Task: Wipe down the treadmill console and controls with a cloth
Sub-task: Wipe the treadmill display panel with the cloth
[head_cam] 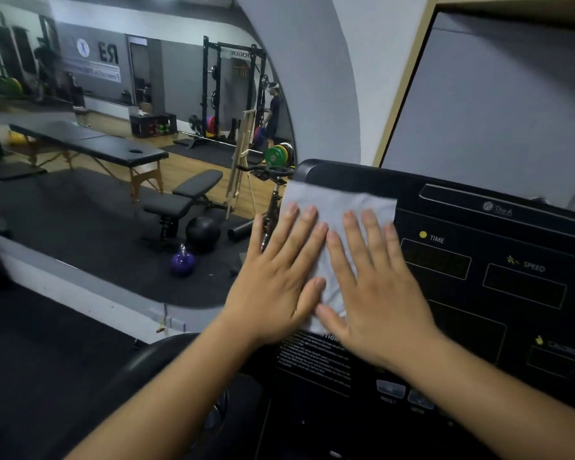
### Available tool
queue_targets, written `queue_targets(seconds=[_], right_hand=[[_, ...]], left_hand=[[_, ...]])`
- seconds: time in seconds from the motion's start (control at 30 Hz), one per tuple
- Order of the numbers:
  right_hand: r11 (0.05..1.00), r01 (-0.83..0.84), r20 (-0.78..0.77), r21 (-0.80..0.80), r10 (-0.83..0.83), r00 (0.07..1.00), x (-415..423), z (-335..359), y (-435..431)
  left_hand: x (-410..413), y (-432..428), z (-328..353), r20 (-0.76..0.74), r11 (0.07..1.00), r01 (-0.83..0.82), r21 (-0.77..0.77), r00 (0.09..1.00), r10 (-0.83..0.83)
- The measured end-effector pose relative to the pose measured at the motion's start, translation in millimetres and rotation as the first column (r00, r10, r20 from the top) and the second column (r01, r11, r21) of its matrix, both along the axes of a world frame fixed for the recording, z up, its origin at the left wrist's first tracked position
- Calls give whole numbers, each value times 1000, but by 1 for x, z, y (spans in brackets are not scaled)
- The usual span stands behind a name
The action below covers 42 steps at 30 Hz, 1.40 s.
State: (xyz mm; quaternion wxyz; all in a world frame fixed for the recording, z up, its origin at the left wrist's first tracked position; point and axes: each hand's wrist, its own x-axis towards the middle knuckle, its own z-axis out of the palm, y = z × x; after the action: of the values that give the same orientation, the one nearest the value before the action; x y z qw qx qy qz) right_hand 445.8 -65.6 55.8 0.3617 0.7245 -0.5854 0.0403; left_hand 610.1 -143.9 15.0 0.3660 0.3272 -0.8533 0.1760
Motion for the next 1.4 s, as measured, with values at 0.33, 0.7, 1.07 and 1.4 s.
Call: queue_targets(seconds=[0.33, 0.7, 1.07, 1.4], right_hand=[[999, 4, -11, -34, -4, 1000, -2, 33, -28], [991, -69, -38, 111, 73, 997, 16, -56, 31], [970, 240, -50, -27, -241, 969, 9, 43, -27], [993, 62, -8, 96, -62, 998, 34, -78, 46]], left_hand=[[-2, -25, 36, 3, 1000, -21, -3, 1000, 21], [25, 39, -75, 9, 997, 62, 37, 998, -62], [-4, -37, 58, 45, 999, 41, -24, 998, -40], [40, 44, -91, 67, 996, 86, 25, 994, -88]])
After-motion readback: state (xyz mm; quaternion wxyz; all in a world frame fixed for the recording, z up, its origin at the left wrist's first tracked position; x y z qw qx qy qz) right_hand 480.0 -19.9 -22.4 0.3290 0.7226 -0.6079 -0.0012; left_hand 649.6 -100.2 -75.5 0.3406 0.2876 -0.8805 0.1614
